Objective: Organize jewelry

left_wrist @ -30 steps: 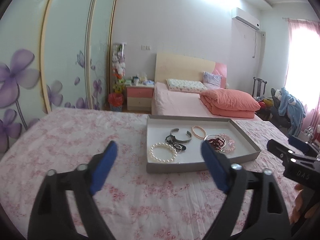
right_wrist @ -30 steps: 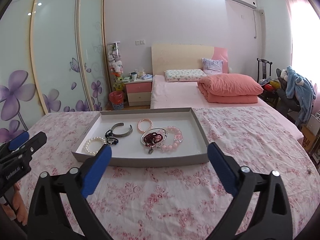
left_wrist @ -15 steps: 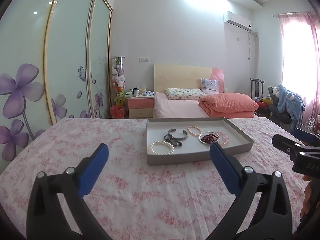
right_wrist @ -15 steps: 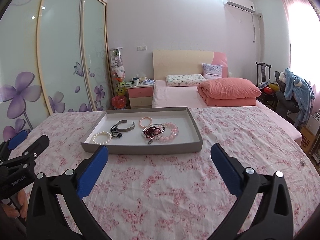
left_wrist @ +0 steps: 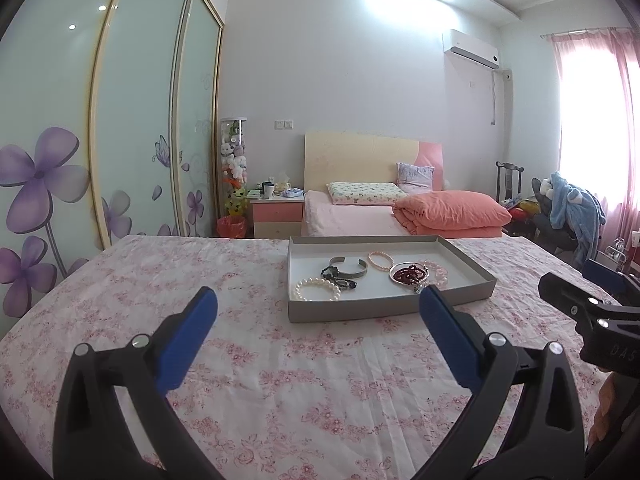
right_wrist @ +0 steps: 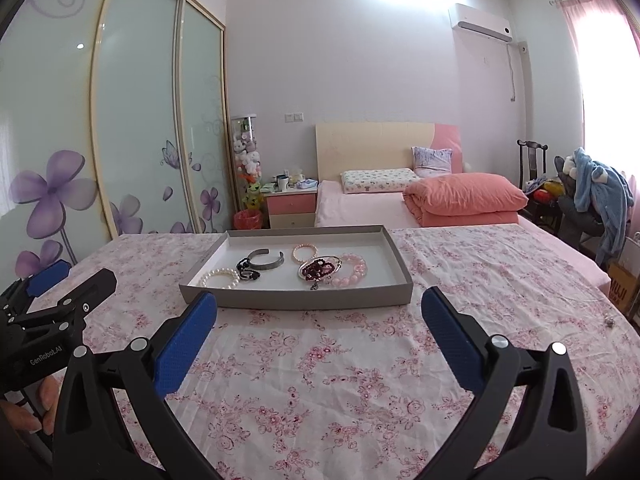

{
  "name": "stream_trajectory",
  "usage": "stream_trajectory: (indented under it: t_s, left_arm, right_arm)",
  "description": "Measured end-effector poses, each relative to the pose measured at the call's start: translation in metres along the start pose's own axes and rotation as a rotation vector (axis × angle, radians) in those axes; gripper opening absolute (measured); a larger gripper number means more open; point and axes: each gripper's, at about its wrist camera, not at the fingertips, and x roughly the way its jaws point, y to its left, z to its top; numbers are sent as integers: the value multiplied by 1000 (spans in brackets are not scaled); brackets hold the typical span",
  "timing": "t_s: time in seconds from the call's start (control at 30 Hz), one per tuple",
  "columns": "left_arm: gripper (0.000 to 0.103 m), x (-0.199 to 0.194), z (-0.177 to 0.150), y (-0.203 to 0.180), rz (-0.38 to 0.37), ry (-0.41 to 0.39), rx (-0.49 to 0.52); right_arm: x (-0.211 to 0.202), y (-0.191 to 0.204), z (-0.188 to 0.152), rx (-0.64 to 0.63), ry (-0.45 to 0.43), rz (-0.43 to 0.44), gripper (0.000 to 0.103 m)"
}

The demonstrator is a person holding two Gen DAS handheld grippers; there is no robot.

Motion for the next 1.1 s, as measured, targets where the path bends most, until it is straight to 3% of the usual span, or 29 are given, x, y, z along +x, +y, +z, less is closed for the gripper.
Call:
stream_trajectory:
  t_s: [1.1]
  left_arm:
    - [99,0,-4,-3,-14,15,-17]
  right_arm:
    - [2,-5,-3,26,15,6,101]
